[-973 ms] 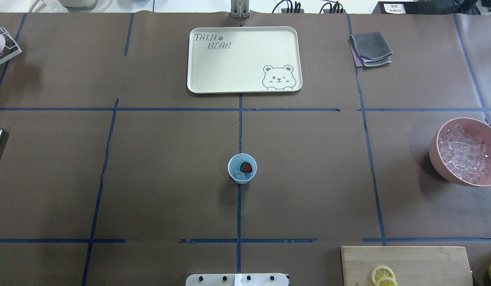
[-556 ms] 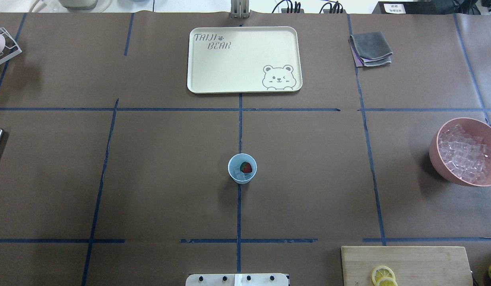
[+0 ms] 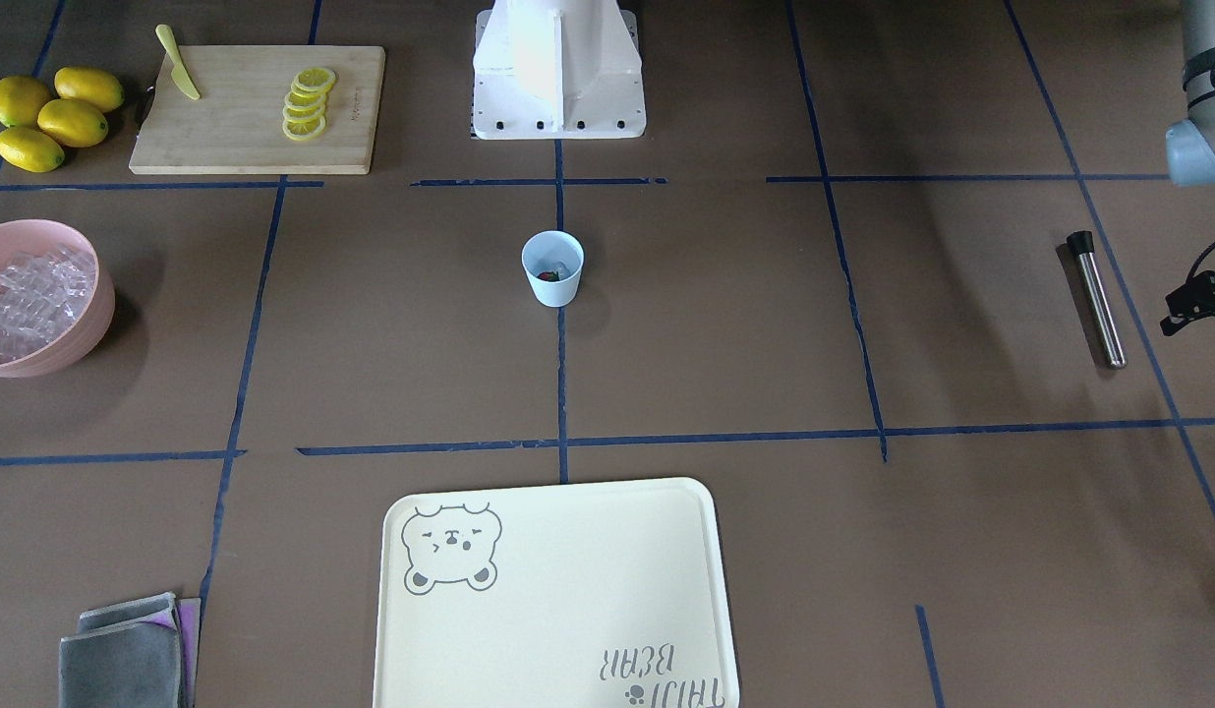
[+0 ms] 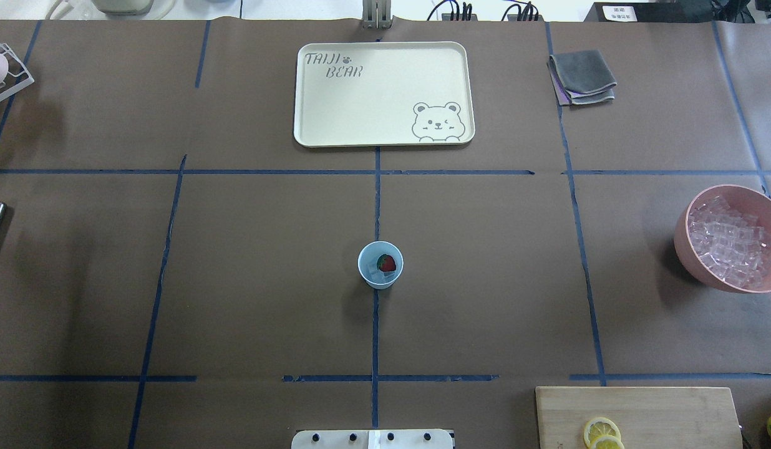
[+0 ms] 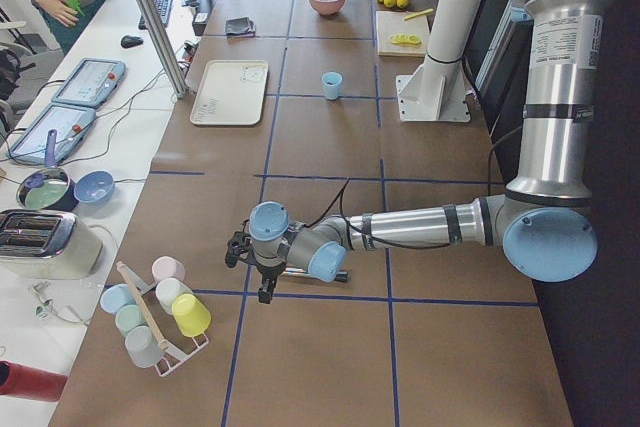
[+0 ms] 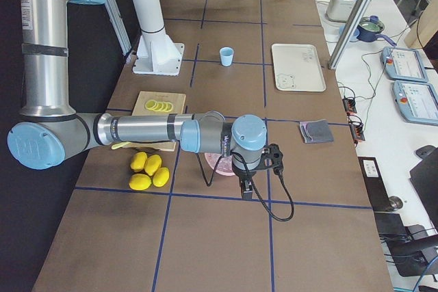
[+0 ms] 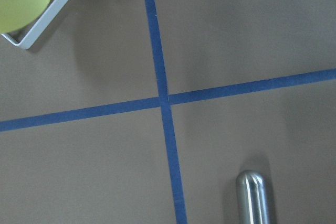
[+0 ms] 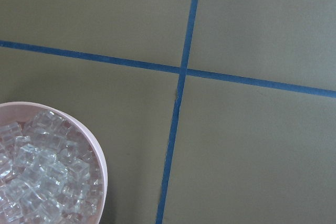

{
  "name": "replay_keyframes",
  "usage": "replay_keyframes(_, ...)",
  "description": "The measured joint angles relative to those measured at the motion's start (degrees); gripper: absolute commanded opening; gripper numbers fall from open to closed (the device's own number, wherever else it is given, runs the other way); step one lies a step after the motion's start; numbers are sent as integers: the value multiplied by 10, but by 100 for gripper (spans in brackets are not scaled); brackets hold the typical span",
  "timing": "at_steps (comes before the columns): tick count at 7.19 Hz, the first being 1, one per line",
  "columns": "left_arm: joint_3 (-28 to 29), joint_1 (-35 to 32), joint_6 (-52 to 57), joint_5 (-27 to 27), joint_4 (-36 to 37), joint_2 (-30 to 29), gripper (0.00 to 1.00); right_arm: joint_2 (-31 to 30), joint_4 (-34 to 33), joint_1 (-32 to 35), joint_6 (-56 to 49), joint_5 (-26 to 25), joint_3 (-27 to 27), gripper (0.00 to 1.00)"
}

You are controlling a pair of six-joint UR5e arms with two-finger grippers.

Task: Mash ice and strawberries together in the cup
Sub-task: 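Move the left gripper to the steel muddler and grasp it upright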

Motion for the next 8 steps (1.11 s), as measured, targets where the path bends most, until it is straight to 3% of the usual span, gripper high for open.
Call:
replay_keyframes(6, 12, 74, -40, -2, -20, -6, 97, -4, 2, 0, -1, -2, 0, 99)
replay_keyframes(7, 16, 80, -39, -2, -20, -6, 87, -5, 2, 0, -1, -3, 0, 99)
replay_keyframes(8, 21, 85, -40, -2, -21, -6, 61, -5, 2, 0, -1, -3, 0, 99)
